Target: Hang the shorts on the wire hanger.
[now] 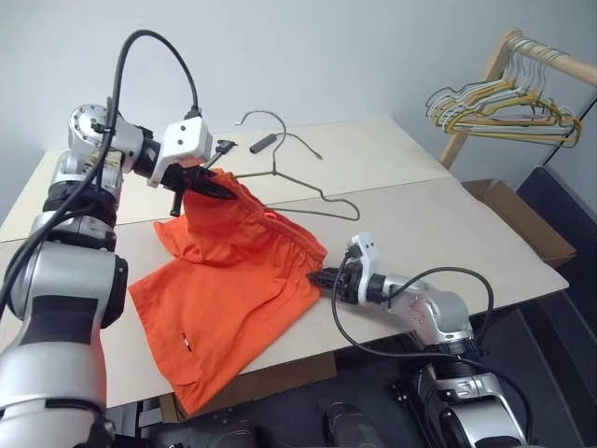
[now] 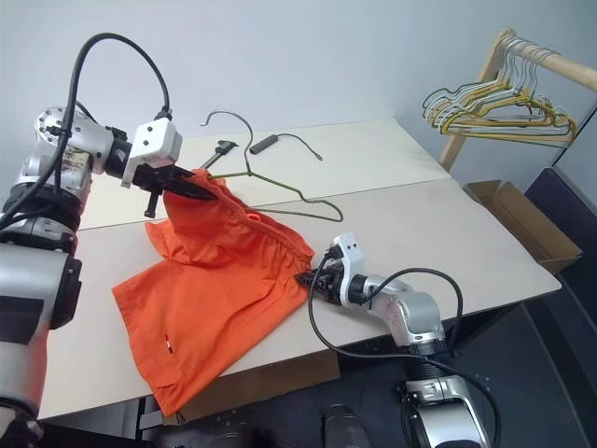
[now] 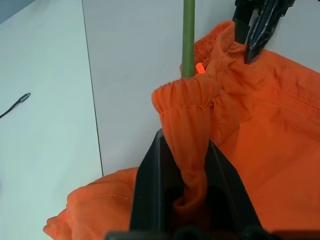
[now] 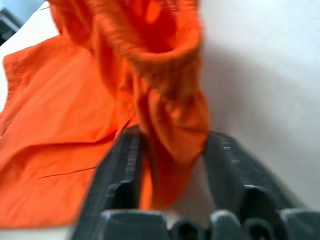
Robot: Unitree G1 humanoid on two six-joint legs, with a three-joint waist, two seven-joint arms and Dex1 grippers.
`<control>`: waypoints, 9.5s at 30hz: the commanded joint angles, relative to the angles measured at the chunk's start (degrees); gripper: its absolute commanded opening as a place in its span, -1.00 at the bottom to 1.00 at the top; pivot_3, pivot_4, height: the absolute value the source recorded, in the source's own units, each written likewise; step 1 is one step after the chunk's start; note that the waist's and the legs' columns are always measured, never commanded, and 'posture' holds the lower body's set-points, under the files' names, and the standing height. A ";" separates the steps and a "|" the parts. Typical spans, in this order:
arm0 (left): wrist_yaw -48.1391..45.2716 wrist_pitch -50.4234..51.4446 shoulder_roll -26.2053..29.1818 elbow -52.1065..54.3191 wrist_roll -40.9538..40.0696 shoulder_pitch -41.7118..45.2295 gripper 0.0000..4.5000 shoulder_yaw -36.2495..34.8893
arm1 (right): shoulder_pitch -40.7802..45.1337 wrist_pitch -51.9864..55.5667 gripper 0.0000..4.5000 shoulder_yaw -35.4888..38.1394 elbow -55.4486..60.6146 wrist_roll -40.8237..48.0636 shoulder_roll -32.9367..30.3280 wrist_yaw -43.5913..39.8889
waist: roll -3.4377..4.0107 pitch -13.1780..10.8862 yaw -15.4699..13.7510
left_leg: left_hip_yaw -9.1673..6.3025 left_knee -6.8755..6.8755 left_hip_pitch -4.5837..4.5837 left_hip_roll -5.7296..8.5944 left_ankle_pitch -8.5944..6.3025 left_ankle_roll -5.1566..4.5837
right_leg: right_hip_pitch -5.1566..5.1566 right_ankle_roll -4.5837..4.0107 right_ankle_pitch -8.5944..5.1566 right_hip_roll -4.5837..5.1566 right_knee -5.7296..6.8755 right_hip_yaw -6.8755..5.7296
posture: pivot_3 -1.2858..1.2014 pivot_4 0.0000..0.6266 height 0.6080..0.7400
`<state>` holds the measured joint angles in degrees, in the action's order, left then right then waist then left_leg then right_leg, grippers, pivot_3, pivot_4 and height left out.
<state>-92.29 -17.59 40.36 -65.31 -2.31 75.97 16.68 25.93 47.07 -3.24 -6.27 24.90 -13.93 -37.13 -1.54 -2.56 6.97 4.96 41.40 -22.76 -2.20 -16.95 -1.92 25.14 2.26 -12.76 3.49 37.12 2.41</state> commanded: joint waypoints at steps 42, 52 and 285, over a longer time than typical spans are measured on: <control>0.37 -6.62 7.83 2.51 -1.17 -1.88 -1.00 3.86 | 5.56 -11.38 -0.98 0.16 5.76 -4.83 -20.69 -12.56 | 0.00 0.00 -0.02 | 0.04 0.16 -0.08 0.00 -0.05 -0.08 | 0.02 0.05 0.00 0.02 -0.03 0.00 | -0.04 -1.00 1.00; 4.59 -8.04 5.26 3.40 4.62 -2.15 -1.00 1.33 | 14.88 -23.68 -0.98 -11.61 12.76 -21.00 -26.29 -13.40 | 0.00 0.00 0.00 | 0.07 0.22 -0.09 -0.01 -0.06 -0.10 | 0.06 0.05 0.00 0.01 -0.01 0.01 | -0.04 -1.00 1.00; 44.54 39.33 -1.48 90.55 -34.88 -81.79 1.00 -38.82 | 9.40 -24.89 0.99 -14.14 14.64 -27.88 -14.73 -3.36 | 0.76 0.43 -8.09 | 0.19 -0.71 0.79 0.51 0.15 -0.44 | -0.90 0.44 0.39 0.83 -1.03 -0.21 | 0.14 -1.00 1.00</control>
<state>-48.27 21.66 38.70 23.14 -37.08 -5.81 -22.09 34.91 23.83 -18.44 6.97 -2.29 -28.67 -40.94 -0.77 -2.13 -1.12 5.16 40.69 -21.98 -1.66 -16.80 -2.35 24.24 2.69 -12.37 4.31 36.09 2.20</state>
